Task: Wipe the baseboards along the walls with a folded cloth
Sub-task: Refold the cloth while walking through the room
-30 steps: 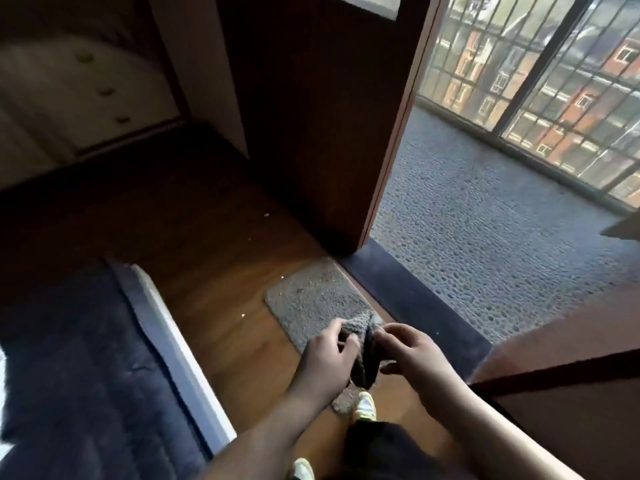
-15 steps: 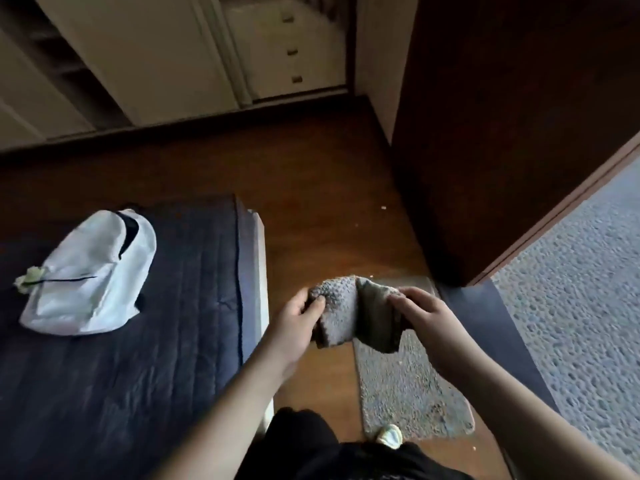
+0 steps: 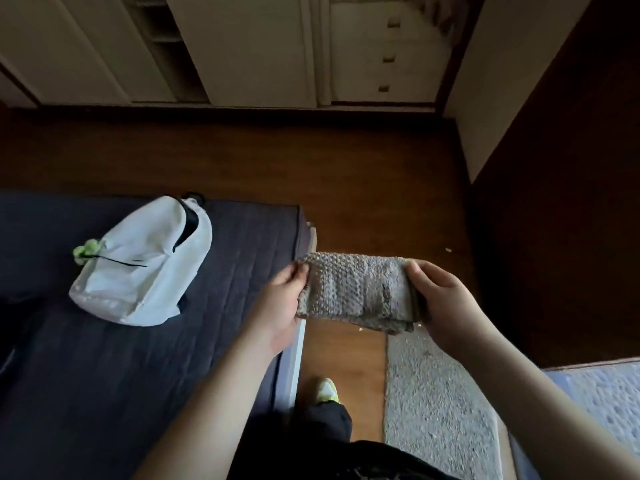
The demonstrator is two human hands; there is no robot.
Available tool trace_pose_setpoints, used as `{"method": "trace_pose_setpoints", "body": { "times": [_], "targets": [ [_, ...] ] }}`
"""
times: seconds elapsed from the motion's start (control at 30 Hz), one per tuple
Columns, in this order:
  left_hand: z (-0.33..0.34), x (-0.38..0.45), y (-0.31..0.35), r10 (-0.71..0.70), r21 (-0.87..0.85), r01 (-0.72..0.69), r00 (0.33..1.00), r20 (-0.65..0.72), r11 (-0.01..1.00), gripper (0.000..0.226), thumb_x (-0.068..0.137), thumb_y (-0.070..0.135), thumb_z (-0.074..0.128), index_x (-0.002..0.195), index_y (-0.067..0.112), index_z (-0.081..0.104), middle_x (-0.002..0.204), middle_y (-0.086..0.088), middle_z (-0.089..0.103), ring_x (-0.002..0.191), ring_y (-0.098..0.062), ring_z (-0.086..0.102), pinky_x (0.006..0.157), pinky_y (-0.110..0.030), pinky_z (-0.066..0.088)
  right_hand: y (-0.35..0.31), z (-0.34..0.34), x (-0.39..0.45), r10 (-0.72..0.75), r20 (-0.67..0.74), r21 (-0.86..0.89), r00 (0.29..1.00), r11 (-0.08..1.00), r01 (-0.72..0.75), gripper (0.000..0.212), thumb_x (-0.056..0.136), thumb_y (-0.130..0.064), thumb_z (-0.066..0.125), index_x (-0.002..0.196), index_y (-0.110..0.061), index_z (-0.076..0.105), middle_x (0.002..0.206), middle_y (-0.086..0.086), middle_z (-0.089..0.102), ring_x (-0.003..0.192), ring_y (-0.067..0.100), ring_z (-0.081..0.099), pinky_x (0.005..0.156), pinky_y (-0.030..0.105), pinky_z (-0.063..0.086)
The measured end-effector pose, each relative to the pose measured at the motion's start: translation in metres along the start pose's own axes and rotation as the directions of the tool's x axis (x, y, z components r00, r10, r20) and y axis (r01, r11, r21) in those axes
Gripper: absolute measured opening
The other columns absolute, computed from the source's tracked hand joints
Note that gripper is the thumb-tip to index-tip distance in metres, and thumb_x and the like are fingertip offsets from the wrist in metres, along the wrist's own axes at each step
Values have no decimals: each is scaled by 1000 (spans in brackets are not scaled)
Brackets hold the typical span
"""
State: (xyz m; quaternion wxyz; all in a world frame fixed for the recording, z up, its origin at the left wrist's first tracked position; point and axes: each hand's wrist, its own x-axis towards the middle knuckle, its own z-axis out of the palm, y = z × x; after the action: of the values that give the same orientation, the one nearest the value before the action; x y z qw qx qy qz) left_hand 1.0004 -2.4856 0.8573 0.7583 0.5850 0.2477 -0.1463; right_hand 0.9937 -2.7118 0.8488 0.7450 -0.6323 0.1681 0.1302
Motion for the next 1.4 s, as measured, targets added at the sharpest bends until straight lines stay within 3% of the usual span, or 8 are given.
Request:
{"method": "trace_pose_setpoints", "body": {
  "times": [0.23, 0.33, 0.5, 0.63, 0.83, 1.0, 1.2, 1.4],
  "targets": [
    [0, 66, 69, -9, 10, 7, 994, 113, 1000, 27, 92, 23, 59, 113, 8, 67, 116, -17, 70, 103, -27, 68, 94, -49, 51, -31, 19, 77, -65, -71, -12, 995, 998, 65, 20, 99, -26, 55, 96, -25, 75, 88, 0, 72, 81, 12, 65, 62, 25, 54],
    [14, 96, 84, -19, 36, 14, 991, 135, 999, 28, 93, 24, 58, 112, 6, 67, 123, -24, 64, 108, -34, 63, 103, -57, 42, -43, 13, 105, -68, -121, -8, 990, 998, 67, 18, 98, -28, 57, 96, -25, 75, 87, 3, 69, 81, 19, 59, 67, 33, 47],
    [60, 150, 105, -48, 13, 46, 982, 183, 999, 29, 97, 21, 55, 118, 3, 65, 117, -19, 69, 103, -30, 69, 82, -45, 57, -67, -9, 165, -61, -206, 22, 977, 998, 67, 15, 96, -30, 61, 96, -23, 75, 92, 4, 72, 88, 21, 63, 82, 41, 49],
    [114, 202, 125, -2, 157, -41, 964, 265, 987, 19, 97, 24, 57, 88, 23, 74, 100, -4, 74, 91, -17, 72, 77, -40, 56, -90, -33, 223, -213, -303, -229, 929, 962, 146, 11, 95, -32, 64, 104, -30, 68, 97, -13, 71, 91, 2, 64, 71, 11, 45],
    [183, 267, 174, 63, 249, -105, 983, 172, 963, 20, 97, 27, 60, 80, 28, 70, 81, 3, 73, 73, -12, 71, 56, -31, 57, -160, -44, 288, -428, -11, -422, 904, 821, 383, 16, 98, -20, 59, 104, -30, 69, 100, -23, 70, 97, -6, 63, 76, 5, 43],
    [215, 308, 199, 104, 201, -122, 990, 99, 972, 17, 96, 44, 58, 94, 35, 72, 102, 3, 75, 93, -15, 72, 75, -34, 59, -192, -36, 334, -414, 268, -362, 870, 793, 489, 20, 97, -22, 57, 111, -20, 70, 117, -11, 67, 113, 5, 61, 91, 18, 50],
    [220, 356, 221, 86, -89, -65, 963, 257, 994, 38, 96, 38, 52, 128, 23, 66, 131, -8, 65, 121, -27, 61, 100, -44, 52, -218, -26, 395, -429, 266, -303, 863, 813, 497, 36, 87, -38, 67, 121, -26, 62, 124, -11, 62, 115, 13, 62, 95, 37, 55],
    [211, 427, 253, 167, 2, -177, 932, 321, 984, 56, 89, 54, 65, 140, 36, 53, 141, 2, 57, 130, -20, 54, 100, -37, 50, -243, 10, 475, -400, 208, -373, 893, 811, 450, 25, 90, -27, 67, 112, -39, 62, 109, -17, 68, 99, 0, 66, 77, 15, 54]
  ]
}}
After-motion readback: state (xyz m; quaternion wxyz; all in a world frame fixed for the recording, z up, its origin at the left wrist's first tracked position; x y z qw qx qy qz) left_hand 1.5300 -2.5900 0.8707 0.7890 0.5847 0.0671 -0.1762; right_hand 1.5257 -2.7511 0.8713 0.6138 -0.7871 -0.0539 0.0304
